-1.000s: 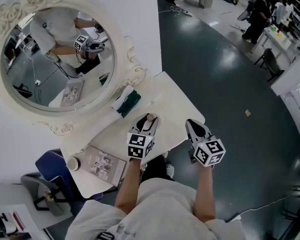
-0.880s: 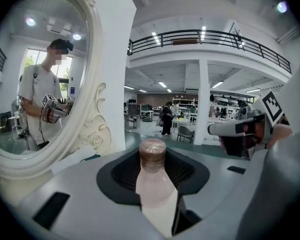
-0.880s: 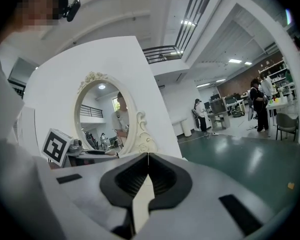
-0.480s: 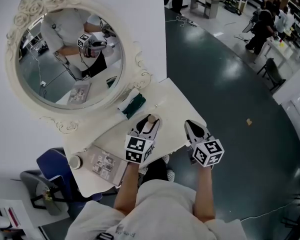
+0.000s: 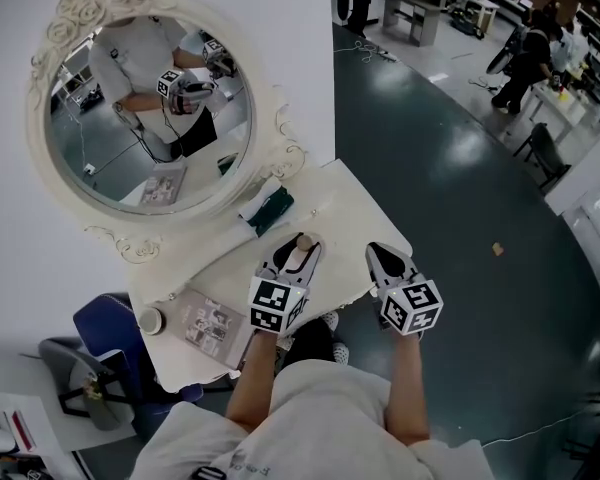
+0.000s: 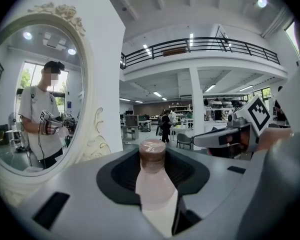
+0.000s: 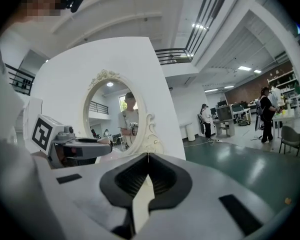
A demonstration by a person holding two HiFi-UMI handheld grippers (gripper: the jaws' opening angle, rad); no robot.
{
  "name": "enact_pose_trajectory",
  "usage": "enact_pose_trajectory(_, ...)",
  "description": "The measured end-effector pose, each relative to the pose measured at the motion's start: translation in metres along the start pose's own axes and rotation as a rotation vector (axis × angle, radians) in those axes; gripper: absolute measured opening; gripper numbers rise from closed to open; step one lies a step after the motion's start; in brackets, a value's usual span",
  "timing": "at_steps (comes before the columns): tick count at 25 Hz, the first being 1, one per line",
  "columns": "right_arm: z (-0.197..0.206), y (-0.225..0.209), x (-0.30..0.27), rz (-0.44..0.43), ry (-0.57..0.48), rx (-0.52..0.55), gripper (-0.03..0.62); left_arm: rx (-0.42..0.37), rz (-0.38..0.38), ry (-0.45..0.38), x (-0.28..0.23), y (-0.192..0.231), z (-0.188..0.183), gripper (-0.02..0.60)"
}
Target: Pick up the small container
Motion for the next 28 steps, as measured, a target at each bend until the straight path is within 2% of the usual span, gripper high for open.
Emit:
enact_pose_trajectory(5,0.003,0.004,0.002,-0.001,0.008,0.007,0.015,0.000,0.007,-0.017,0.006,-0.003,0.003,0.164)
enact_pose_trajectory(10,0.007,0.008,0.003,0.014,0.049,0.065,0.015,-0.003,-0.007,-0.041,0.012,-0.005,0.004,0.164)
enact_pose_trajectory(15,0.009,0.008,0.005,0.018,0.050,0.058,0.015,0.012,-0.006,-0.067,0.018,-0.005,0.004,0.164)
enact_pose_trajectory(28,0.011,0.007,0.008,0.014,0.030,0.057,0.015,0.025,-0.025,-0.048,0.016,-0.005,0.013,0.164)
Point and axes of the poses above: the fingertips, and each gripper's own axes: x backward along the fingers, y to its left, z out of its underside, the point moved 9 cm from there along x, backward along the fingers, and after that the axes turned 1 degree about z, right-handed, at the moved point
